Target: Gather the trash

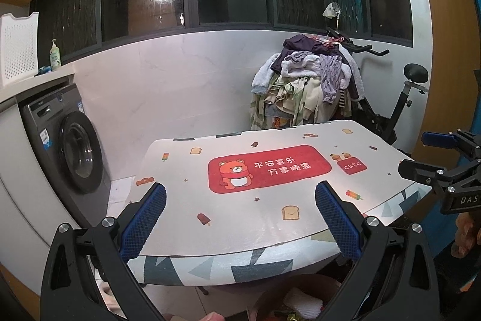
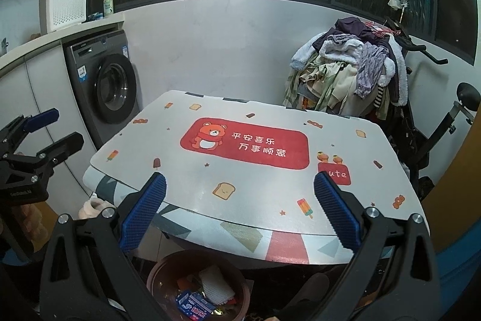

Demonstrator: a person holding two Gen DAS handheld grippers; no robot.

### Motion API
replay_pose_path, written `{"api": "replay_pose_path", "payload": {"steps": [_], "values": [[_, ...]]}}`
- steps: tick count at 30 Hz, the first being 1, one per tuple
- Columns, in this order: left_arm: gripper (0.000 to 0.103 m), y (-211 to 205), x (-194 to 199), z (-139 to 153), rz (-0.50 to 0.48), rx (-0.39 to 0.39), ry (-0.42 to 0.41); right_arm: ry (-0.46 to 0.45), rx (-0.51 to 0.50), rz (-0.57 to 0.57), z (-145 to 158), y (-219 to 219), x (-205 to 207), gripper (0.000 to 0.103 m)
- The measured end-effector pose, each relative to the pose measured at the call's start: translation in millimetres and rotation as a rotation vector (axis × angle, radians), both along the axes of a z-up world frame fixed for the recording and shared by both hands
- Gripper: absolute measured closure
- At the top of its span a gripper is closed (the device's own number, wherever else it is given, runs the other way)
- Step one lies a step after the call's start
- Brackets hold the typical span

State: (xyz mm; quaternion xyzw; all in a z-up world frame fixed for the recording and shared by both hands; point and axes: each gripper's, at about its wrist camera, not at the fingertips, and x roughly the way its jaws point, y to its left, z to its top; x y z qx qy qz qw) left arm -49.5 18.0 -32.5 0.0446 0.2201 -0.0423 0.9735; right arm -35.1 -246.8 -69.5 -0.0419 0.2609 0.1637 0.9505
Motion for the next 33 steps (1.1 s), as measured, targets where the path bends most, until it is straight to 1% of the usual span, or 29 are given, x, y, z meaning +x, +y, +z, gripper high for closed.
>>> {"api": "replay_pose_path", "payload": {"steps": [33], "values": [[0.006, -2.7, -0.2, 1.6, 0.002, 0.001, -0.001, -0.009, 0.003, -0.008, 5.4, -3.9, 0.2, 0.006]]}}
